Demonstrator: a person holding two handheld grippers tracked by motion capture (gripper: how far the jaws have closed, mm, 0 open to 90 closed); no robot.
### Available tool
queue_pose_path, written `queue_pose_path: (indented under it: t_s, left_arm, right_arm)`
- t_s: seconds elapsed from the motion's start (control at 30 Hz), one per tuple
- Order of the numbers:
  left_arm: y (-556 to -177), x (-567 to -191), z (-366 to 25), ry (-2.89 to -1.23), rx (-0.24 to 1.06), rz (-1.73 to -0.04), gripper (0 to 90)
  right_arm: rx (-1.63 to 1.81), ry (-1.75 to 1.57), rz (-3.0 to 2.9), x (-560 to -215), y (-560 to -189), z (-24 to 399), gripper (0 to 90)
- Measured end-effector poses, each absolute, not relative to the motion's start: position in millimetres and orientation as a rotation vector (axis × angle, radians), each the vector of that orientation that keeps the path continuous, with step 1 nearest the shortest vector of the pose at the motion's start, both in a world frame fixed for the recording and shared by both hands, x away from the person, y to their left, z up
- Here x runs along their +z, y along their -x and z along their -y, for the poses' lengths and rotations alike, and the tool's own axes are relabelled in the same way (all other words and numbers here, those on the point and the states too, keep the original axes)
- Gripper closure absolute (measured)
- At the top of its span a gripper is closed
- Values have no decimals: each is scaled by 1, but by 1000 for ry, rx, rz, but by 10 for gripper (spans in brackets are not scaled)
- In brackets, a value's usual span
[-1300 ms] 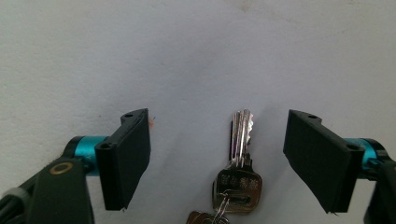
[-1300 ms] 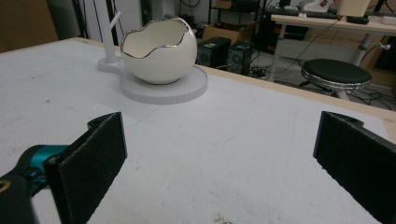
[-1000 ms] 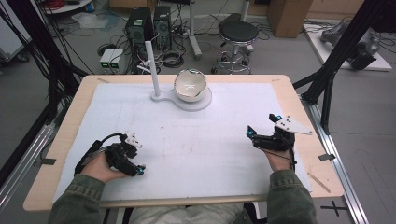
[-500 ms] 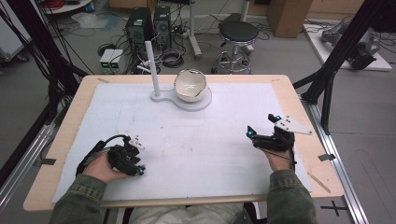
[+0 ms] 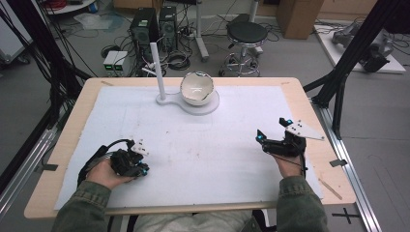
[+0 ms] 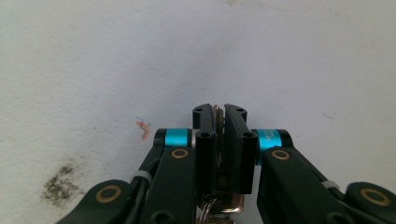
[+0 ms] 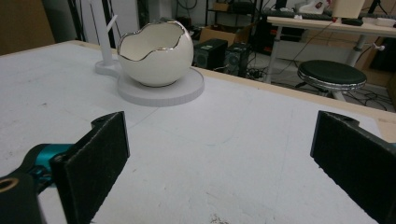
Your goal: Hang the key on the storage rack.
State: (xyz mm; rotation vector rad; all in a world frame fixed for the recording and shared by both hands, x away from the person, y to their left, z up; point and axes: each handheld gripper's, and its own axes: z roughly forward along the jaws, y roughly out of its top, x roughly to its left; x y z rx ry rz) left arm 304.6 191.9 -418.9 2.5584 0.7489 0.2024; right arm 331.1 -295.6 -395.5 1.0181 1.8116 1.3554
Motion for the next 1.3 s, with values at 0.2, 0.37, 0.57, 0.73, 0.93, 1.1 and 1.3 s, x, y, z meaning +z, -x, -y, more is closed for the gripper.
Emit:
queue_pose_path:
  t_s: [0.2,0.37,0.57,0.73,0.93,1.1,1.3]
  left_arm:
    - [-304,-412,-201,-2484,231,-745,826]
    - [-303,-403,-216,-2365,239,-766,827]
    - [-300,-394,-232,-2237,240,-769,827]
    - [-298,-389,-237,-2166,248,-763,827]
    - [-296,-383,-243,-2080,253,-750,827]
    - [-295,-379,-246,-2009,256,-773,826]
    - [-293,-365,-246,-1974,315,-778,826]
  right_arm:
    - [1356,-1024,-1816,-396,-332,295,34]
    - [1351,-1019,-1819,-396,-332,294,34]
    - [1349,-1025,-1828,-397,-332,293,35]
    - [1344,-1020,-1834,-397,-332,293,34]
    - [1340,-1020,-1832,-398,-332,293,35]
    - [1337,-1026,-1840,-399,-333,292,34]
    - [1338,-1037,-1839,-399,-332,293,34]
